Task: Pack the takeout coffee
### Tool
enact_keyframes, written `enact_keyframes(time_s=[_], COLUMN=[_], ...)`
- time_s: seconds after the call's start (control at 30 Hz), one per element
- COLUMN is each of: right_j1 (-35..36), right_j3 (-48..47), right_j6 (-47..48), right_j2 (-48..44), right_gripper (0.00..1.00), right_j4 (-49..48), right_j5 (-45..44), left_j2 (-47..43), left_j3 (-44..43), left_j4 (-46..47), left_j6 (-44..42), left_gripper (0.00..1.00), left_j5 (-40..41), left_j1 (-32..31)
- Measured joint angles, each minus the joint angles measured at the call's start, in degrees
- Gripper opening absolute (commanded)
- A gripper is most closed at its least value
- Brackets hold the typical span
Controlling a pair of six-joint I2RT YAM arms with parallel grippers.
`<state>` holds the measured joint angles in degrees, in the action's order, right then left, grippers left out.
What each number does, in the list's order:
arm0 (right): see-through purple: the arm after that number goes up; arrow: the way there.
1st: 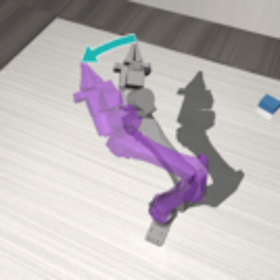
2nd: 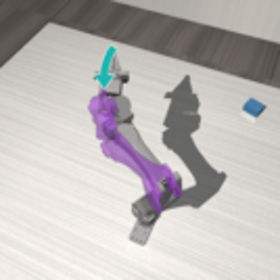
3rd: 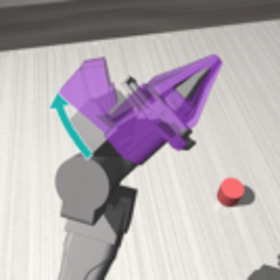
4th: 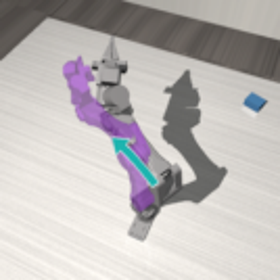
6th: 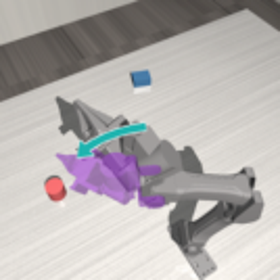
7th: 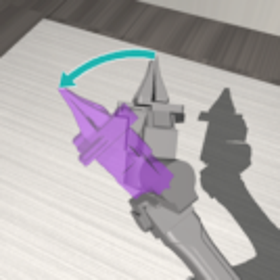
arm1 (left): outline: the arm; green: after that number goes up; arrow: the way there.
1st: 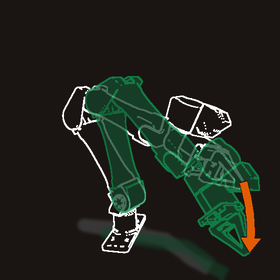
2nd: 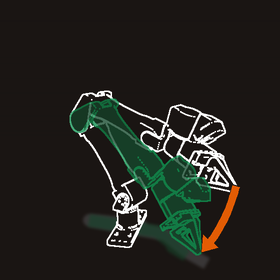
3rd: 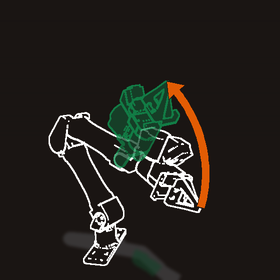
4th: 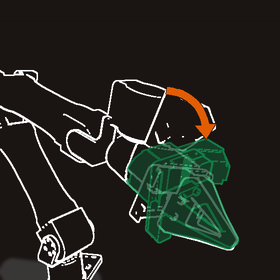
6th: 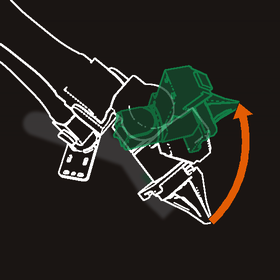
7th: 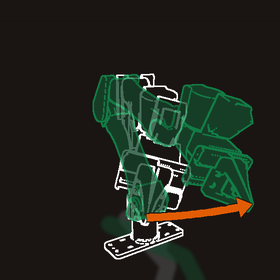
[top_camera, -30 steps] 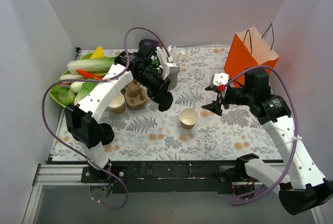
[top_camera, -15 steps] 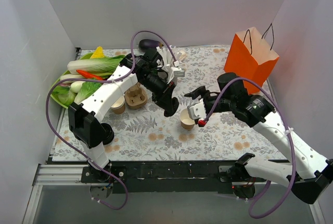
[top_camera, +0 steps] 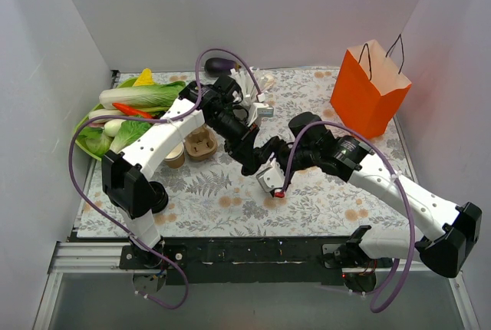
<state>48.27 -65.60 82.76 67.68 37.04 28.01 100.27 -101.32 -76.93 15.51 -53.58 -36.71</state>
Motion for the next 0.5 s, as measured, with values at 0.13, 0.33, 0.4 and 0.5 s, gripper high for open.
enact_keyframes(time_s=[0.13, 0.33, 0.4, 0.5], right_j1=[0.9, 1.4, 1.6, 2.3], right_j3=[-0.2, -0.3, -0.3, 0.3], right_j6=[3.0, 6.6, 7.8, 9.4], right_j2=[0.4, 0.6, 0.6, 0.6], right_gripper=[0.58, 0.48, 0.42, 0.34], right_j4=[-0.1, -0.6, -1.3, -1.9], right_j5=[-1.4, -2.9, -3.5, -4.8], left_j2=[0.0, 0.0, 0.0, 0.0], left_j3=[0.6, 0.6, 0.6, 0.6], left_j4=[-0.3, -0.4, -0.4, -0.6], left_j6=[0.3, 0.5, 0.6, 0.8], left_gripper=[0.0, 0.0, 0.0, 0.0], left_j5=[0.1, 0.2, 0.2, 0.4], left_j1=[-0.2, -0.3, -0.3, -0.2])
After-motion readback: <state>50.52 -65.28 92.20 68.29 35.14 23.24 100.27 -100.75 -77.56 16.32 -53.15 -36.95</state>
